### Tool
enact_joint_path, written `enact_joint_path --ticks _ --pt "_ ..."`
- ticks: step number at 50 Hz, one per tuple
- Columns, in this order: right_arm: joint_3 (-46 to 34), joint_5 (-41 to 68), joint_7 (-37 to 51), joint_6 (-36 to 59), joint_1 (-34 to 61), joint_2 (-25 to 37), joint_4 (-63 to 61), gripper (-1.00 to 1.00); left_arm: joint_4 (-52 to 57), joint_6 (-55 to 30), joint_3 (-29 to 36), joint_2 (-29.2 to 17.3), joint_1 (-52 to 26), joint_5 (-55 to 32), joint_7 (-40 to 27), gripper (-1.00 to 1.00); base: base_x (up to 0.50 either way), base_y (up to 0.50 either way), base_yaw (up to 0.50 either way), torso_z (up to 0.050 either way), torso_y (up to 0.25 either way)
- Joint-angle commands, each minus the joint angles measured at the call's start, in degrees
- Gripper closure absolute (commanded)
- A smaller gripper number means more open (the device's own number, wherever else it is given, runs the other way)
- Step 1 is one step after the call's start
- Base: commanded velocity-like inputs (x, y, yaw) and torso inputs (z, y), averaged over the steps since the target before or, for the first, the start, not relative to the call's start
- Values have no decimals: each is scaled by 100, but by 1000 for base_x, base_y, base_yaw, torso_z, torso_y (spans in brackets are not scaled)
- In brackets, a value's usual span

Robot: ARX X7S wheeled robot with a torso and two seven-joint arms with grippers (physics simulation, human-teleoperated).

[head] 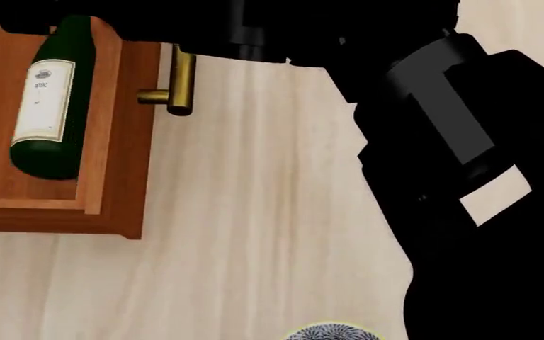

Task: Put the wine bottle in the bottom drawer of the cabinet.

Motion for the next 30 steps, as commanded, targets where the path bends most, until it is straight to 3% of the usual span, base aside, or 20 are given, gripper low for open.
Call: enact_joint_path --ticks 1,12,30 --pt "-2007 -939 1326 -97 -727 -235 294 -100 -1 -1 23 -7 22 32 5 -100 12 6 9 0 -15" --pt "-1975 -995 1282 -409 79 -235 331 -100 -6 -12 43 -36 31 36 -17 -100 5 7 9 0 -14" --pt "-2029 -648 883 -497 2368 -235 575 -100 -17 -39 124 -73 66 116 -11 -100 2 2 1 0 -2"
